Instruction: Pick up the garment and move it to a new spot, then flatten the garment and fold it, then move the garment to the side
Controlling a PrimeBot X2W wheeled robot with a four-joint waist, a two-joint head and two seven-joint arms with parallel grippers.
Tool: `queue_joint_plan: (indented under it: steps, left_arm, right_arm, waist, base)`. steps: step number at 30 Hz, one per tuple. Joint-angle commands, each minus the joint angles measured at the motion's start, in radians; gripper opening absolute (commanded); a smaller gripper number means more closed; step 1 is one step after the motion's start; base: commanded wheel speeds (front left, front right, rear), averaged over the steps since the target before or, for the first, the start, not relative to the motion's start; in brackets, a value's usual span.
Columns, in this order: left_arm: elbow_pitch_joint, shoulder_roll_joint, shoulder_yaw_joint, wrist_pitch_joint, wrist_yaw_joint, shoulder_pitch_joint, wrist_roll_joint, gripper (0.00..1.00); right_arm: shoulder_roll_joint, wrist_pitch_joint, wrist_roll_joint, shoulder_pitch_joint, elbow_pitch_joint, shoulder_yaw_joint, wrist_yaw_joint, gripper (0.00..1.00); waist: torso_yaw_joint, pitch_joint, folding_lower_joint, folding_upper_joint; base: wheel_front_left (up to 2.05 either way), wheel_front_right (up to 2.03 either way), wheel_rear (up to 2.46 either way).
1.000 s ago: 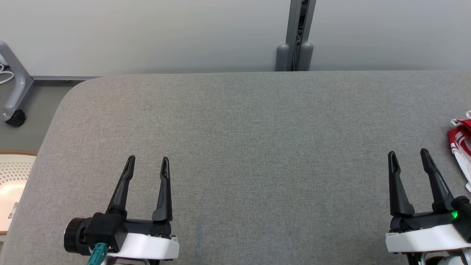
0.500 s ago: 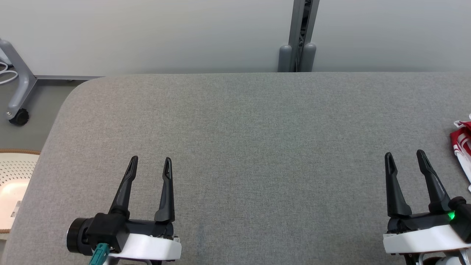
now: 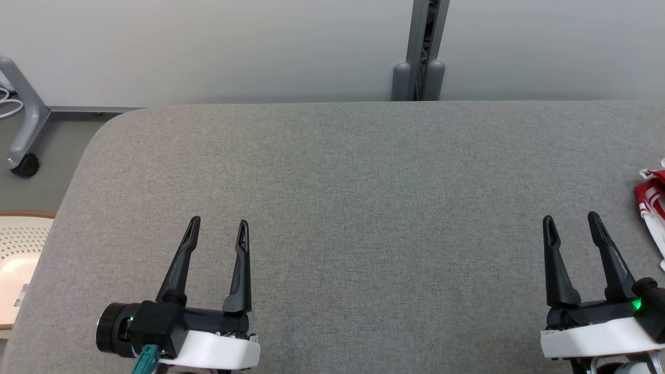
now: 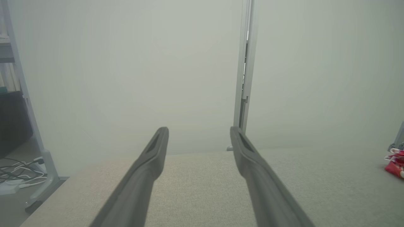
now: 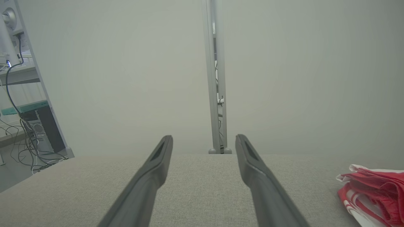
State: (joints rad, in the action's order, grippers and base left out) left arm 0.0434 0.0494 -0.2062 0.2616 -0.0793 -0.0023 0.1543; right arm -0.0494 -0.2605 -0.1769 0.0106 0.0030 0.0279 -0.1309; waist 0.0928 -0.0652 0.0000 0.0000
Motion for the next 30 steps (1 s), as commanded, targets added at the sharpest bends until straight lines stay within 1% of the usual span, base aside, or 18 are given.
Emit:
queue_joint_plan:
  steps: [1,9,11,15,20,22,26,30]
  left_arm:
    - [-0.004,0.003,0.001,0.004,0.000,0.004,-0.006,1.00]
    - [-0.017,0.003,-0.005,0.004,0.006,-0.003,-0.018,1.00]
    - [-0.035,0.004,-0.004,0.004,0.008,0.000,-0.003,1.00]
    - [-0.070,0.003,0.001,0.004,0.040,0.002,0.042,1.00]
    - [-0.080,0.003,0.008,0.004,0.064,-0.001,0.034,1.00]
    - [-0.087,0.003,0.008,0.004,0.078,0.004,0.051,1.00]
    - [-0.080,0.003,0.013,0.004,0.090,0.004,0.049,1.00]
    - [-0.085,0.003,0.015,0.004,0.099,0.012,0.071,1.00]
  right_arm:
    - [-0.004,-0.006,0.003,-0.003,-0.004,0.002,0.000,1.00]
    - [-0.004,-0.006,0.001,-0.002,-0.010,0.007,0.000,1.00]
    - [-0.004,-0.006,0.004,-0.001,-0.010,0.007,0.000,1.00]
    - [-0.004,-0.006,0.003,-0.001,-0.007,0.009,0.000,1.00]
    - [-0.004,-0.006,-0.004,0.001,-0.004,0.017,0.000,1.00]
    - [-0.004,-0.006,-0.002,0.001,-0.003,0.017,0.000,1.00]
    - [-0.004,-0.006,0.000,0.000,-0.001,0.016,0.000,1.00]
    - [-0.004,-0.006,-0.006,-0.001,0.005,0.014,0.000,1.00]
  waist:
    - [0.000,0.000,0.0000,0.0000]
    - [0.001,-0.004,0.0000,0.0000]
    - [0.002,-0.003,0.0000,0.0000]
    - [0.001,-0.001,0.0000,0.0000]
    - [0.001,-0.001,0.0000,0.0000]
    - [0.000,-0.001,0.0000,0.0000]
    - [-0.001,-0.002,0.0000,0.0000]
    - [0.000,-0.002,0.0000,0.0000]
  base:
    - [0.00,0.00,0.00]
    - [0.00,0.00,0.00]
    - [0.00,0.00,0.00]
    - [0.00,0.00,0.00]
    - [0.00,0.00,0.00]
    - [0.00,0.00,0.00]
    - [0.00,0.00,0.00]
    - [0.00,0.00,0.00]
